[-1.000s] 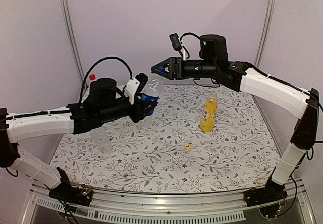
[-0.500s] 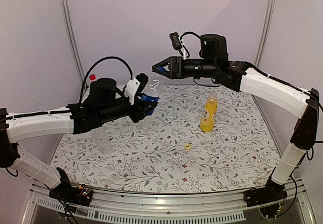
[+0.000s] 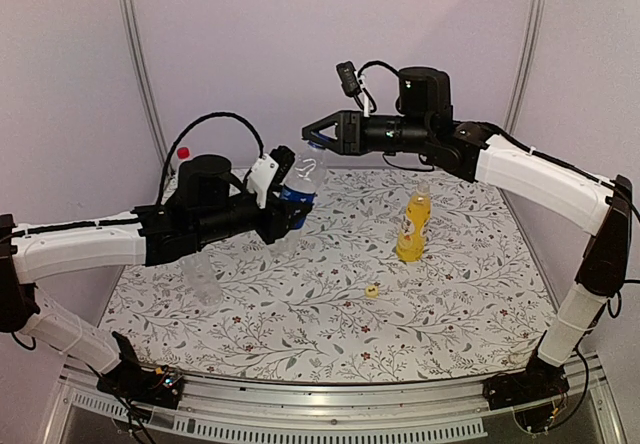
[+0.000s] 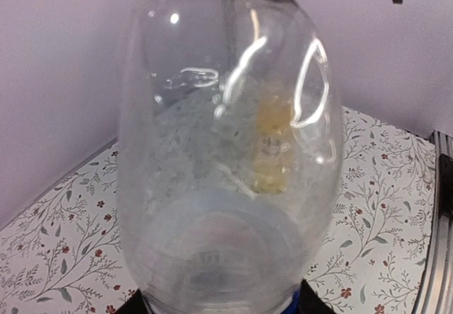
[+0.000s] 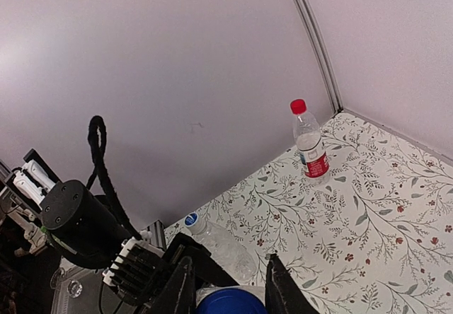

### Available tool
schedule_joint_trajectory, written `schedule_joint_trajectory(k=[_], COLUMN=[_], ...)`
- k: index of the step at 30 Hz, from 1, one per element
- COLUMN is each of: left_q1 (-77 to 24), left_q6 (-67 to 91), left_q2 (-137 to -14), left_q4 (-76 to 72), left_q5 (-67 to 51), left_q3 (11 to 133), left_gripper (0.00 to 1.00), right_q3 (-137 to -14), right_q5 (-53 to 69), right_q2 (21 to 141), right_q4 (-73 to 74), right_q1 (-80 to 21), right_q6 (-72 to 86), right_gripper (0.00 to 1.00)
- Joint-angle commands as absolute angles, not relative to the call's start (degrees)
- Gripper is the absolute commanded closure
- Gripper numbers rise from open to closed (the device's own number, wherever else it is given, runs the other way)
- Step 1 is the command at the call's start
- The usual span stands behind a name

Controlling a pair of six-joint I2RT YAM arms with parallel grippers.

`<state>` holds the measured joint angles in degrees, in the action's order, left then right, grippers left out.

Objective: Unscrew the bottle caps
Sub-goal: Unscrew the bottle cap from the plastic bottle.

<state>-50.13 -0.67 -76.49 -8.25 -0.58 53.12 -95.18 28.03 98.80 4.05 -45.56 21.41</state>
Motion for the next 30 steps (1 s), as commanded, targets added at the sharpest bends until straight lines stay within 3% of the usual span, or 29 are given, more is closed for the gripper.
schedule_joint_trajectory(k=[1,6,11,15,20,22,27,30], left_q1=[-50.9,-50.72,-48.86,-47.04,-46.18,-46.17,-46.16,-46.3], left_q6=[-1.14,-1.35,0.87,4.89,7.13,6.97,5.74,4.86], left_q2=[-75.77,-74.71,-73.17,-74.61,-75.82,-75.69,-75.84,-75.85], left_q4=[-8.63,-10.21,-16.07,-19.64,-20.52,-20.21,-17.06,-15.01], left_q5=[-0.22,-7.75,-30.25,-42.19,-45.28,-43.75,-34.16,-25.89], left_q3=[54.51,53.88,51.6,51.45,51.77,51.68,52.48,52.73], left_gripper=[0.59,0.59,0.58,0.59,0.59,0.59,0.59,0.59], right_q3=[-93.47,-92.33,-92.72,-94.41,-95.15,-94.82,-94.0,-91.33], right_q5=[31.36,42.0,57.16,66.63,71.29,70.94,64.32,58.61], right_q2=[97.08,96.9,96.84,98.08,99.14,98.99,96.38,93.22], right_q4=[0.65,-1.22,6.46,8.79,10.78,10.99,9.95,3.64], right_q1=[-44.54,-42.04,-41.19,-39.67,-38.47,-38.4,-38.41,-38.41], right_q6=[21.21,15.13,-3.87,-8.68,-10.49,-10.23,-6.02,0.69], right_gripper=[0.89,0.93,0.89,0.89,0.83,0.74,0.24,0.13])
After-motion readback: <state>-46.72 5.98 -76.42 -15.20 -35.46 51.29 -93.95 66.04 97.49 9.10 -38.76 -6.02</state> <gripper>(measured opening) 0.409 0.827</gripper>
